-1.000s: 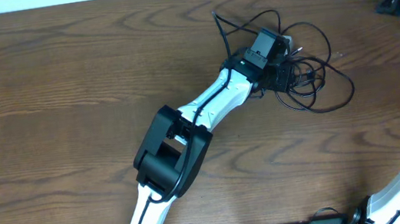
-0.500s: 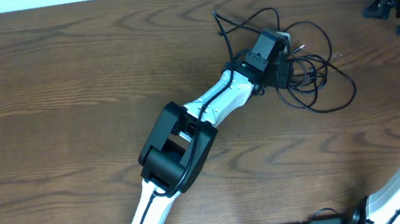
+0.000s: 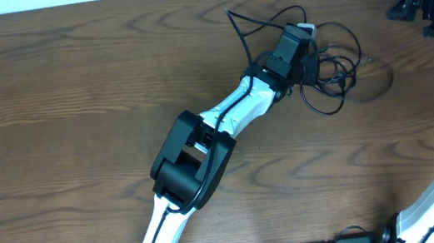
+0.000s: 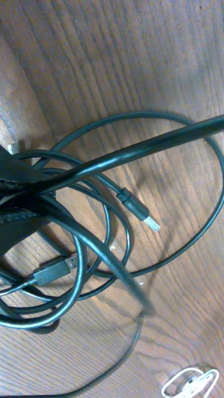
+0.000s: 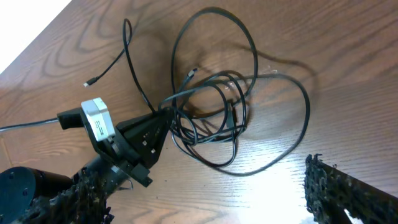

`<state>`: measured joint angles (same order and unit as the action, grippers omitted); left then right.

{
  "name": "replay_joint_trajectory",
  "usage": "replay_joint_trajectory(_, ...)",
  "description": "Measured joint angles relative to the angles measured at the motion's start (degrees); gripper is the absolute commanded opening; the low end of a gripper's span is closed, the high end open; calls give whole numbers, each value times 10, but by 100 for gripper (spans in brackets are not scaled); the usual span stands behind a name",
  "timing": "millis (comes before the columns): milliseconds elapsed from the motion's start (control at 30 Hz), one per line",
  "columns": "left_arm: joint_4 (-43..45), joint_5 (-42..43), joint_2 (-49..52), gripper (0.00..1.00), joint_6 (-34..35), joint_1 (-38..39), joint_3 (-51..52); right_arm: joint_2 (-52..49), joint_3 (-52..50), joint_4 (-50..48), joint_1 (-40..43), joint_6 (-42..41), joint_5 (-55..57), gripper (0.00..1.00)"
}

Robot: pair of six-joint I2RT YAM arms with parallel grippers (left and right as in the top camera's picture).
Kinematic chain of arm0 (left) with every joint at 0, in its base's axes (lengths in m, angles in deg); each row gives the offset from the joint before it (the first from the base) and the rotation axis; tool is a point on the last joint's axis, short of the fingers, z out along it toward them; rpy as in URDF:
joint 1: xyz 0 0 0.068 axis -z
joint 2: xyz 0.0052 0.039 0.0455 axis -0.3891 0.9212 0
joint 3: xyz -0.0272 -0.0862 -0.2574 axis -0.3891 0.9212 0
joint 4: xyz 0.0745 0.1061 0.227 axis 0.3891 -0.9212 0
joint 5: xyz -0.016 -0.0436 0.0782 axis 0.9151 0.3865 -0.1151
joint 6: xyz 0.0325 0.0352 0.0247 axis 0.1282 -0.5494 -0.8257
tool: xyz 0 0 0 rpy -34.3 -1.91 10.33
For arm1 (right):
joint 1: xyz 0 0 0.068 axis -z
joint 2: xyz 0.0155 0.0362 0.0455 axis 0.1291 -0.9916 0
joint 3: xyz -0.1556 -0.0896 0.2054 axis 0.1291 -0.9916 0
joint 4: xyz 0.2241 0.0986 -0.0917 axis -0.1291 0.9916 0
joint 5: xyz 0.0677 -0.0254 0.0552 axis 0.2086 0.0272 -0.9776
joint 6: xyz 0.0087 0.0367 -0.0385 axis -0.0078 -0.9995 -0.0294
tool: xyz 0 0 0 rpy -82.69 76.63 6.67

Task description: Untangle cables

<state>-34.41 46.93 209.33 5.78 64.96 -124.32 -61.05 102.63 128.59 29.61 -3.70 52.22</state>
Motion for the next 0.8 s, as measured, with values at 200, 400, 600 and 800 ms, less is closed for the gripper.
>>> replay_joint_trajectory(200,-40,1,0,7,-15,-11,0,0,0,4,-6,0,-1,99)
replay_joint_trajectory(400,-212,2,-69,7,-19,-74,12,0,-1,3,-45,2,-1,99)
replay_joint_trajectory(600,-281,50,-226,8,-19,-128,14,0,-2,-18,-115,9,-16,99)
replay_joint_trajectory(800,-298,109,-326,8,11,-137,7,0,-2,-79,-200,24,-99,99)
